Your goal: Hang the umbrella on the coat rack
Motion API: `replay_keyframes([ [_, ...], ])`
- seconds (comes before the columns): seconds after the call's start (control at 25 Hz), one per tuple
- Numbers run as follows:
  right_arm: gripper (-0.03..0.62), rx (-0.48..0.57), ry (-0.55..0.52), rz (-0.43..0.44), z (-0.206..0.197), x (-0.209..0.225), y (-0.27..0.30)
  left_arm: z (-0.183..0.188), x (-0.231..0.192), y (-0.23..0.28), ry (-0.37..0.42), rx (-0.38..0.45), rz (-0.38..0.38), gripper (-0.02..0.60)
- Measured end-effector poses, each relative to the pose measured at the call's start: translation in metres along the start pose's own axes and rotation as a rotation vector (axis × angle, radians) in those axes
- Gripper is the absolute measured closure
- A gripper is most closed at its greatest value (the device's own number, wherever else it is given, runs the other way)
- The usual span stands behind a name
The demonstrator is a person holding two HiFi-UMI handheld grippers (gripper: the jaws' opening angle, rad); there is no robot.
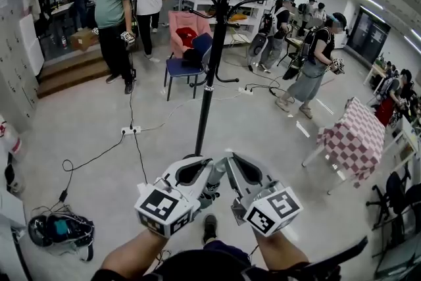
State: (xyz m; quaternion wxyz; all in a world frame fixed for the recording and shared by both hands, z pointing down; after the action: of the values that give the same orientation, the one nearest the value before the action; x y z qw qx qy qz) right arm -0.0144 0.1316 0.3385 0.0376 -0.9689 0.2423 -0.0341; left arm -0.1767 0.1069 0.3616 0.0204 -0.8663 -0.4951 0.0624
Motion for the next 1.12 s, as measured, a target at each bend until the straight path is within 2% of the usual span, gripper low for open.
replay_keyframes([
  [0.48, 0.586, 0.018, 0.004, 0.04, 0.003, 0.048, 0.054, 0.008, -0.044, 0.052, 0.025, -0.015, 0.03, 0.572],
  [1.12, 0.586, 0.039, 0.007, 0.1, 0.017, 0.168, 0.13, 0.021, -0.112, 0.175, 0.046, -0.019, 0.058, 0.571],
])
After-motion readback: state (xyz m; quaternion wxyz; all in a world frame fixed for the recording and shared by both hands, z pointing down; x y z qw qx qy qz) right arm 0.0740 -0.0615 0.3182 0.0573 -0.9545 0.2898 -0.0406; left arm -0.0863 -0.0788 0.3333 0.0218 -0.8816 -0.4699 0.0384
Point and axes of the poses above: the fingertips, and each gripper's own axes: y forward along the fingers, x to its right, z out of its top, the point moved 9 cm from there along -y, backward along the fingers, and after that the axes turned 6 degrees about -z, right-handed, at the moved point
